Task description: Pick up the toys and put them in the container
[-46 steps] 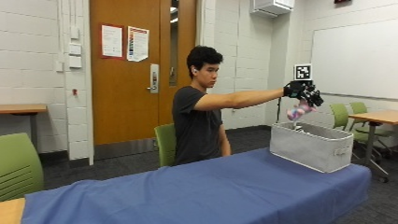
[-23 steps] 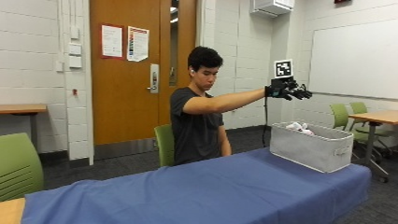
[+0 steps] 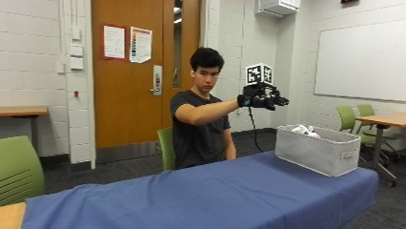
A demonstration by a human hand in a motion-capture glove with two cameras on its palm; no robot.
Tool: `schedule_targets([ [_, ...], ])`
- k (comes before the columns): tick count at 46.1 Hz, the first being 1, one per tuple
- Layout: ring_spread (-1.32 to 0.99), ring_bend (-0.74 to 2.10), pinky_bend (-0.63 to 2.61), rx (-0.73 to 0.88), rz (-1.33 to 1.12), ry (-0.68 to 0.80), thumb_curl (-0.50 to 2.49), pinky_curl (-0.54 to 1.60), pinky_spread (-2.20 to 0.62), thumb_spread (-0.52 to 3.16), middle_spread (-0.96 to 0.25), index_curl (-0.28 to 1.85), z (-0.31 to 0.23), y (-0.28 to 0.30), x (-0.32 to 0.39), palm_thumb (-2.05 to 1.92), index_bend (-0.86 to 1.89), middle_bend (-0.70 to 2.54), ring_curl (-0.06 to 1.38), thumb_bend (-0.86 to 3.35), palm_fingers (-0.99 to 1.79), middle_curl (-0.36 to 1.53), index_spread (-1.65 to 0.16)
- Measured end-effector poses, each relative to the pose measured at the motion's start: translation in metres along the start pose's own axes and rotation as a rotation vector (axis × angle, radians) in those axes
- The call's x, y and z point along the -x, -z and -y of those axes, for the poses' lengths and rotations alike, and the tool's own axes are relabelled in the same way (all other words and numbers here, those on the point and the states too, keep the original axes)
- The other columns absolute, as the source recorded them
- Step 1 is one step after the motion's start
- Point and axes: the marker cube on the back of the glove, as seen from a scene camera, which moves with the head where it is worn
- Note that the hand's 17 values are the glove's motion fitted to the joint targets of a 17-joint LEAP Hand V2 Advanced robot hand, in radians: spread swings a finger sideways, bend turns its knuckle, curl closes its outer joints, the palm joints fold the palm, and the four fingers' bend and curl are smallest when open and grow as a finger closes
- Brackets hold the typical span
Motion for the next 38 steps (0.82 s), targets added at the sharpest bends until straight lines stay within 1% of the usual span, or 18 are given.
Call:
schedule_targets([
  [5,-0.28,0.68,1.08,0.013,0.025,-0.058,0.28,0.37,-0.13,1.17,-0.10,0.63,-0.011,-0.022,-0.050,-0.07,0.14,0.33,0.29,-0.06,0.03,0.49,-0.31],
  [12,-0.28,0.66,1.06,0.016,0.041,-0.132,0.26,0.36,-0.13,1.17,-0.11,0.59,-0.023,-0.042,-0.089,-0.07,0.15,0.34,0.28,-0.06,0.02,0.49,-0.29],
  [22,-0.28,0.63,1.04,0.029,0.045,-0.187,0.23,0.35,-0.12,1.17,-0.10,0.55,-0.041,-0.056,-0.106,-0.07,0.16,0.34,0.28,-0.06,0.02,0.48,-0.28],
  [38,-0.28,0.59,0.99,0.019,0.060,-0.200,0.21,0.33,-0.11,1.22,-0.10,0.51,-0.052,-0.062,-0.113,-0.05,0.17,0.32,0.27,-0.04,0.04,0.46,-0.28],
])
